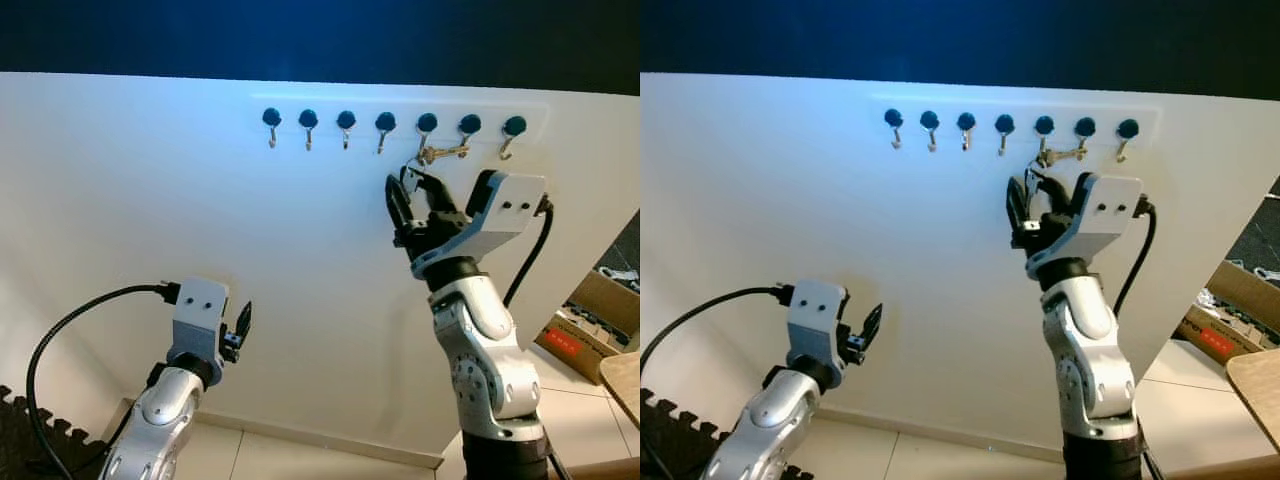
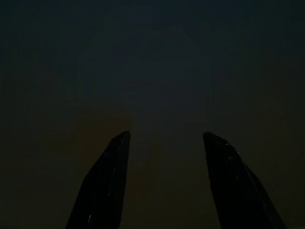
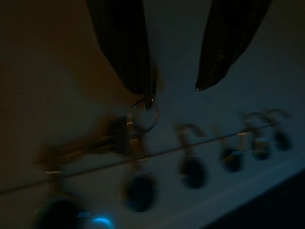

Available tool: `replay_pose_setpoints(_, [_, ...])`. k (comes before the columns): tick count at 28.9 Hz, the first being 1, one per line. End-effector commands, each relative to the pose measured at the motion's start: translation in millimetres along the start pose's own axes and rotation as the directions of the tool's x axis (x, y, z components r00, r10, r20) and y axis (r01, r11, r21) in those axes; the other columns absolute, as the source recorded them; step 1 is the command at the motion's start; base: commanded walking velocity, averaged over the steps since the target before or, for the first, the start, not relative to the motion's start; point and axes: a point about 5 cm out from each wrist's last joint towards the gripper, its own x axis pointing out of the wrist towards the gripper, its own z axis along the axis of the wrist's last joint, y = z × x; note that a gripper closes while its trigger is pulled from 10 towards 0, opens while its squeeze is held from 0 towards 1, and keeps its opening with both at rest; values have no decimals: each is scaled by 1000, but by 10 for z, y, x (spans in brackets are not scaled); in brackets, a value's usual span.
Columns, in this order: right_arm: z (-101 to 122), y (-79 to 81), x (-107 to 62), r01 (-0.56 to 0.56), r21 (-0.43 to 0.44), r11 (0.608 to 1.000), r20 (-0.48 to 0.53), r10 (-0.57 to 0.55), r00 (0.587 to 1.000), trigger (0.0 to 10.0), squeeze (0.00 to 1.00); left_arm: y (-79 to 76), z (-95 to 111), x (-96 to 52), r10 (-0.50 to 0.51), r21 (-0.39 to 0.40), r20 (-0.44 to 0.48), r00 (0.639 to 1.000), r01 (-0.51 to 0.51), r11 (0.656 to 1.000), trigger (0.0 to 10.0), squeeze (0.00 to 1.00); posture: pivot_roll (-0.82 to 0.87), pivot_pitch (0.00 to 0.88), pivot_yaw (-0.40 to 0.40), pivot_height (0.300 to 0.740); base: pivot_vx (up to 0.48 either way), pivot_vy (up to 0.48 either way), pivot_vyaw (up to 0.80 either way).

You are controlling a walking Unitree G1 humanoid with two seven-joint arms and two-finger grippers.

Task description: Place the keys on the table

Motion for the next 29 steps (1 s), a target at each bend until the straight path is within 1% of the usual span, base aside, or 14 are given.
replay_pose_setpoints(1, [60,94,-21,-62,20,998,39,62,997,4588,0,-15,-39,-32,11,-5,-18,1000,-11,1000,10000,0,143,134,8,740,0,0,0])
replay_pose_setpoints(3, [60,94,-21,-62,20,998,39,62,997,4588,0,-15,-39,-32,11,-5,-18,1000,-11,1000,10000,0,143,134,8,740,0,0,0])
replay_pose_setpoints(4, [87,131,-26,-90,19,996,55,89,995,10000,0,-20,-38,-31,14,-6,-19,1000,-14,1000,10000,0,143,134,8,740,0,0,0])
replay_pose_setpoints(10, [102,142,-28,-99,15,995,63,98,993,10000,0,-22,-37,-31,14,-6,-19,1000,-14,1000,10000,0,143,134,8,740,0,0,0])
replay_pose_setpoints(13, [145,147,-19,-93,-25,995,91,95,991,10000,0,-28,-30,-22,10,-5,-18,1000,-10,1000,10000,0,143,131,15,740,0,0,0])
replay_pose_setpoints(19, [167,145,-13,-82,-41,996,107,86,990,10000,0,-29,-28,-20,8,-5,-18,1000,-8,1000,10000,0,143,131,15,740,0,0,0])
replay_pose_setpoints(20, [170,70,-6,-23,-45,999,113,28,993,10000,0,-32,-30,-24,5,-4,-19,1000,-5,1000,10000,0,145,133,19,740,0,0,0])
replay_pose_setpoints(21, [170,70,-6,-23,-45,999,113,28,993,10000,0,-32,-30,-24,5,-4,-19,1000,-5,1000,10000,0,145,133,19,740,0,0,0])
replay_pose_setpoints(22, [171,15,-5,19,-47,999,117,-13,993,10000,0,-35,-32,-27,4,-4,-20,1000,-4,1000,10000,0,145,133,19,740,0,0,0])
replay_pose_setpoints(24, [171,15,-5,19,-47,999,117,-13,993,10000,0,-35,-32,-27,4,-4,-20,1000,-4,1000,10000,0,145,133,19,740,0,0,0])
replay_pose_setpoints(25, [150,-60,-21,74,-25,997,115,-71,991,10000,0,-34,-36,-30,2,-3,-23,1000,-2,1000,10000,0,146,135,23,740,0,0,0])
replay_pose_setpoints(27, [150,-60,-21,74,-25,997,115,-71,991,10000,0,-34,-36,-30,2,-3,-23,1000,-2,1000,10000,0,146,135,23,740,0,0,0])
replay_pose_setpoints(28, [185,-89,-28,96,2,995,138,-95,986,10000,0,-32,-39,-30,0,-1,-26,1000,0,1000,10000,0,146,135,25,740,0,0,0])
replay_pose_setpoints(29, [185,-89,-28,96,2,995,138,-95,986,10000,0,-32,-39,-30,0,-1,-26,1000,0,1000,10000,0,146,135,25,740,0,0,0])
